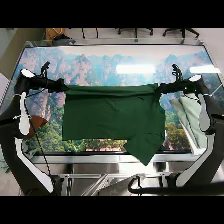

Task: Fold the shirts.

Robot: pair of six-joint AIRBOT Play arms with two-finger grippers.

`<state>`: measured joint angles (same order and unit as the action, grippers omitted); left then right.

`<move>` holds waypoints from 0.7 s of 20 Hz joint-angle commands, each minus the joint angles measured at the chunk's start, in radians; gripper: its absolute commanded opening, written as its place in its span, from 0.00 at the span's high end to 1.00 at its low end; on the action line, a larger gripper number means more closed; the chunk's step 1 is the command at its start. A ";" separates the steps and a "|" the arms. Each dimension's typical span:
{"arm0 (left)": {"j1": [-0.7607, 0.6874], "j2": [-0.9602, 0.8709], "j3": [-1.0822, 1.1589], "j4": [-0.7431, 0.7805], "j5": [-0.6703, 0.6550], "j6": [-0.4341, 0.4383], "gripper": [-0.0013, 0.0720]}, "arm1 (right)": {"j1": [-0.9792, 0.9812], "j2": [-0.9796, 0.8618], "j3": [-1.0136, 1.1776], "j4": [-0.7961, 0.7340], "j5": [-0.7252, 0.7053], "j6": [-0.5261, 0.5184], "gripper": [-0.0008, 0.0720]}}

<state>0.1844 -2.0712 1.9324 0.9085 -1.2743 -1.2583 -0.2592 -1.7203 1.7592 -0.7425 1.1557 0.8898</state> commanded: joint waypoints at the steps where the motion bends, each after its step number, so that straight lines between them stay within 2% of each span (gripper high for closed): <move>1: -0.012 -0.003 0.004 0.126 -0.010 -0.023 0.96 | 0.002 -0.002 -0.001 -0.060 0.013 0.025 0.96; 7: -0.032 -0.003 0.004 0.170 -0.021 -0.029 0.95 | 0.012 -0.007 -0.001 -0.059 0.013 0.028 0.96; 8: -0.032 -0.002 0.007 0.168 -0.032 -0.035 0.70 | 0.012 -0.006 -0.001 -0.058 0.017 0.045 0.96; 9: -0.032 -0.002 0.023 0.168 -0.055 -0.057 0.16 | 0.011 -0.002 0.000 -0.058 0.023 0.068 0.78; 10: -0.032 -0.002 0.045 0.169 -0.083 -0.088 0.03 | 0.011 0.008 0.001 -0.059 0.031 0.083 0.63; 14: -0.010 0.011 0.151 0.171 -0.251 -0.158 0.03 | -0.017 0.122 0.001 -0.063 0.083 0.114 0.63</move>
<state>0.1635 -2.0708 2.0293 1.0767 -1.4067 -1.3563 -0.2615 -1.6627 1.7596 -0.8043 1.1931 0.9756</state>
